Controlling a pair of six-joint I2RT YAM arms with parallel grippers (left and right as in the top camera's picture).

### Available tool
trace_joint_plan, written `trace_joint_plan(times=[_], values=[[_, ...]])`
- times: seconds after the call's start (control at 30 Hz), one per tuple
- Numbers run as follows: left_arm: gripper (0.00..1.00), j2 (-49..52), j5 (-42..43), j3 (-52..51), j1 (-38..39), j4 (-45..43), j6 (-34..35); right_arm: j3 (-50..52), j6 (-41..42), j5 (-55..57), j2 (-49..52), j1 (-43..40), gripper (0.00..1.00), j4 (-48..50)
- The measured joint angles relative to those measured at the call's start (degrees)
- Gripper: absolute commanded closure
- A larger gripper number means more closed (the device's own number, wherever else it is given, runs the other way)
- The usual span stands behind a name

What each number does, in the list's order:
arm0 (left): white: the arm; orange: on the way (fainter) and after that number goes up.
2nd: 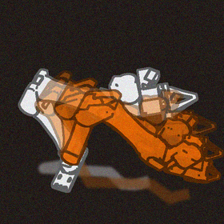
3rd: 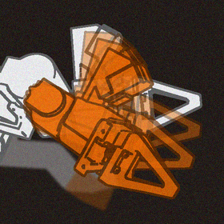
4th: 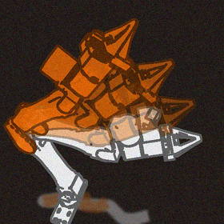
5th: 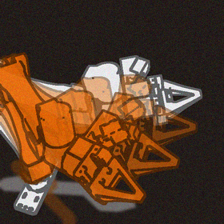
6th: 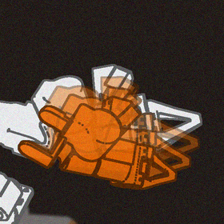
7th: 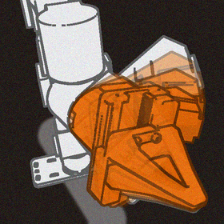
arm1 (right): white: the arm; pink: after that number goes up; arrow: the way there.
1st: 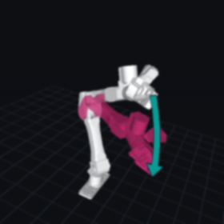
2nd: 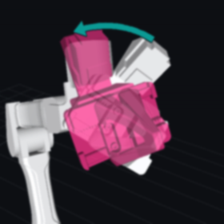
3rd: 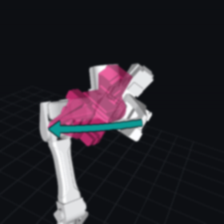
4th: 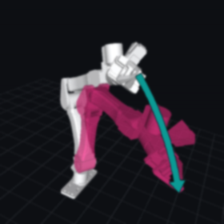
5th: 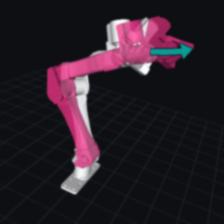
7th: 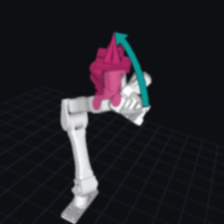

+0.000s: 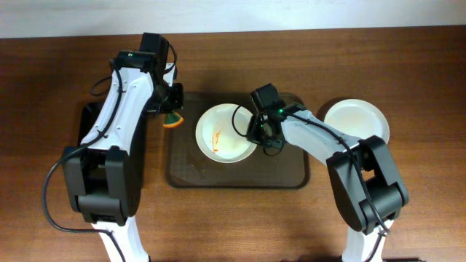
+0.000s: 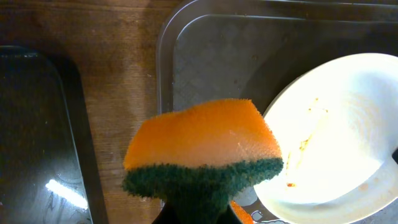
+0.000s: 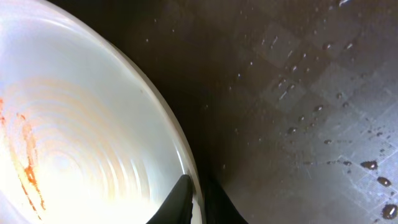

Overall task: Clean dirty plates on tray and stack at the side
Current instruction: 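Scrub the third plate with the sponge in the left gripper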

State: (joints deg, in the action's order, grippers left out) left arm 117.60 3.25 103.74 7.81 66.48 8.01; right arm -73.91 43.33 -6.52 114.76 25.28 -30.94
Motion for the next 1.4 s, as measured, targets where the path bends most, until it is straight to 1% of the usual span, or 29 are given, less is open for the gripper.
trace_joint_plan(times=[0.1,0.13,0.17,0.2,0.33,0.37,0.43,0.47,0.5,0.57,0.63,0.73,0.8,0.87,0.93,1.0,1.1,1.2,1.27,1.33,1.37,1.4], values=[[1.00,0.0,0.0,0.0,0.0,-0.1,0.0,0.2,-1.6,0.0,0.0,-2.3,0.87,2.1],[1.00,0.0,0.0,0.0,0.0,-0.1,0.0,0.2,-2.4,0.1,0.1,-2.9,0.92,2.3],[1.00,0.0,0.0,0.0,0.0,-0.1,0.0,0.2,-3.6,0.1,0.1,-3.2,0.96,2.3],[1.00,0.0,0.0,0.0,0.0,-0.2,0.0,0.2,-4.7,-0.1,0.1,-3.1,0.96,2.3],[1.00,0.0,1.0,-0.1,0.3,-1.1,0.0,0.2,-4.8,-2.1,0.1,-3.0,0.96,2.4],[1.00,0.0,1.0,-0.7,0.8,-2.8,-0.1,0.2,-5.3,-2.6,0.1,-2.9,0.96,1.9],[1.00,0.0,1.9,-4.1,3.4,-7.6,-2.6,0.2,-6.6,-3.5,0.1,-1.9,0.96,1.6],[1.00,0.0,4.0,-6.3,5.0,-11.2,-5.7,0.2,-7.1,-3.7,0.1,-1.4,0.96,1.6],[1.00,0.0,6.0,-9.2,6.7,-16.3,-9.7,0.2,-7.4,-3.8,0.1,-1.2,0.96,1.6],[1.00,0.0,7.5,-14.6,9.6,-25.6,-14.3,0.2,-7.5,-4.0,0.1,-1.2,0.96,1.6],[1.00,0.0,7.7,-19.5,10.8,-34.6,-16.0,0.2,-7.6,-4.0,0.1,-1.2,0.96,1.6],[1.00,0.4,7.7,-23.2,10.8,-45.7,-16.9,0.2,-7.6,-4.1,0.1,-1.2,0.96,1.6],[1.00,2.6,7.8,-23.4,10.8,-51.4,-17.1,0.2,-7.6,-4.1,0.1,-1.2,0.96,1.6],[1.00,4.0,8.5,-23.5,11.0,-53.1,-17.2,0.2,-7.5,-4.1,0.1,-1.2,0.96,1.8],[1.00,4.1,8.5,-23.4,11.0,-52.2,-17.3,0.2,-7.6,-4.1,0.1,-1.2,0.96,1.8],[1.00,4.1,8.5,-22.9,11.0,-44.4,-17.3,0.3,-7.8,-4.1,0.1,-1.2,0.96,1.6],[1.00,2.9,9.4,-21.2,10.9,-30.2,-17.5,0.3,-7.8,-4.1,0.1,-1.2,0.96,1.6],[1.00,2.3,10.7,-20.9,10.8,-20.5,-17.5,0.3,-7.8,-4.1,0.1,-1.2,0.96,1.6],[1.00,2.2,11.6,-20.8,10.8,-15.7,-17.7,0.3,-7.8,-4.1,0.1,-1.2,0.96,1.6],[1.00,2.2,13.8,-20.9,10.8,-13.5,-19.3,0.3,-7.9,-4.5,0.1,-1.2,0.96,1.6],[1.00,2.4,18.0,-21.6,10.6,-12.4,-21.9,0.3,-8.1,-4.6,0.1,-1.2,0.96,1.6],[1.00,2.7,20.3,-21.8,10.5,-12.4,-23.4,0.3,-8.3,-4.6,0.1,-1.2,0.96,1.6]])
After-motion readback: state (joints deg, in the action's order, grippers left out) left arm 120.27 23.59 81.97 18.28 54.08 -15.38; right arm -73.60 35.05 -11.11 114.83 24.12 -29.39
